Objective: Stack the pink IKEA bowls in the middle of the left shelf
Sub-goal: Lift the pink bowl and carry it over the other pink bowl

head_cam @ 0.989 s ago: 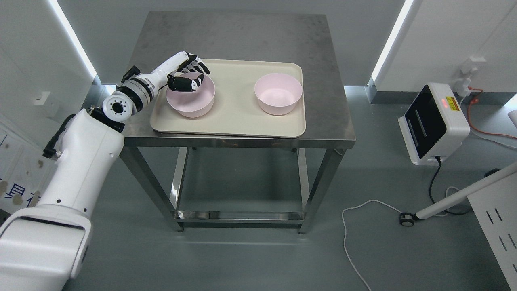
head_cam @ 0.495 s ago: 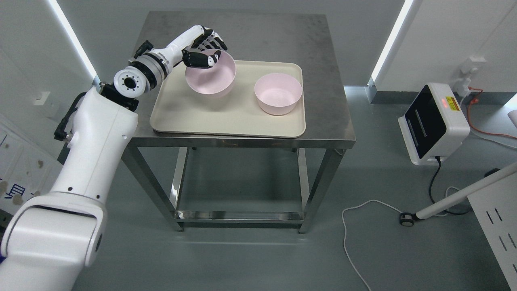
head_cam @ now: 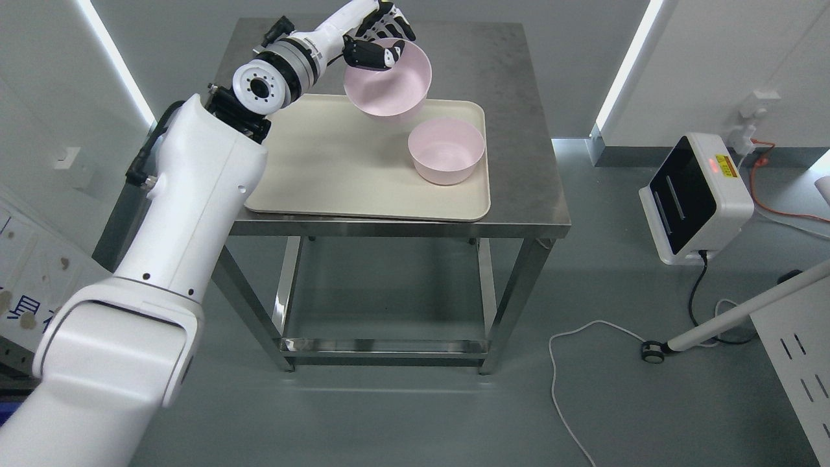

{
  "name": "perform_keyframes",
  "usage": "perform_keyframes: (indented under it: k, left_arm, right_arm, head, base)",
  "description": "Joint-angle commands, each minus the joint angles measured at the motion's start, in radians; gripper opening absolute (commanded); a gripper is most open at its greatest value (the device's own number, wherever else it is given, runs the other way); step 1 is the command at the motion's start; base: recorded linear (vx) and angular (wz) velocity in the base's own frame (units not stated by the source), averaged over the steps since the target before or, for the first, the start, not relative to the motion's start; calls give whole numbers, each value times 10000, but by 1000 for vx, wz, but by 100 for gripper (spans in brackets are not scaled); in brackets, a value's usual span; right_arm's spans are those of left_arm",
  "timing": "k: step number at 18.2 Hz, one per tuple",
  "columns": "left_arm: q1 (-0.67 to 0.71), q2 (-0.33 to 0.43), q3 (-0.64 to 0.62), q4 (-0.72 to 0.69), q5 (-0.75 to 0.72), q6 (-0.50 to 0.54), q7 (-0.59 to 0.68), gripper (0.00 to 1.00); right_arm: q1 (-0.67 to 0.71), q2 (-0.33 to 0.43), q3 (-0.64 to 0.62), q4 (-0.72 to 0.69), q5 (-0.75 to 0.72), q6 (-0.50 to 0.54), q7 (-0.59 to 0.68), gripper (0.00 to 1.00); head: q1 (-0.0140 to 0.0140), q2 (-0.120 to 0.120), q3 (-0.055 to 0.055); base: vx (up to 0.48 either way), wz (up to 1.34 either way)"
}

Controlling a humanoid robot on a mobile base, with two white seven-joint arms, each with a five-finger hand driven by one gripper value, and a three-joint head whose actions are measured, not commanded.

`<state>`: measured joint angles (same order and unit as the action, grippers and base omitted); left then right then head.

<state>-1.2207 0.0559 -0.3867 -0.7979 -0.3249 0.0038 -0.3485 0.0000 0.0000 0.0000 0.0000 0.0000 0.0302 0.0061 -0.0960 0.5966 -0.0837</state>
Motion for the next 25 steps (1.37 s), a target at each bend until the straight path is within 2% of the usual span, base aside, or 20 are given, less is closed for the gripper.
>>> perform_keyframes:
  k: [1,5,18,19,22,25]
  left_arm:
    - [-218,-385,-3307,-411,1282,85,844,1]
    - [-234,-385,-4139,-366,1408,70,1000,1]
    - [-310,-385,-3803,631,1347,24,1598,6]
    - [-387,-385,-3787,707,1347,24,1674,11]
    - [-601,-385,-3604,938,1316,39,1782,48]
    - [-709,-385,-2839,1076,1271,39,1767,60]
  right_arm:
    - [291,-175,-108,-337,0,36,0,100]
    - [291,-175,-108,-337,0,36,0,100]
    - [291,-175,-108,-337,0,51,0,100]
    - [291,-175,-108,-337,0,36,0,100]
    - [291,-175,-123,-337,0,51,0,100]
    - [291,-175,-123,-337,0,51,0,100]
  head:
    - [0,0,0]
    - [0,0,0]
    - [0,0,0]
    - [0,0,0]
    - [0,0,0]
    - [0,0,0]
  base:
    - [0,0]
    - [0,0]
    - [0,0]
    - [0,0]
    - [0,0]
    - [0,0]
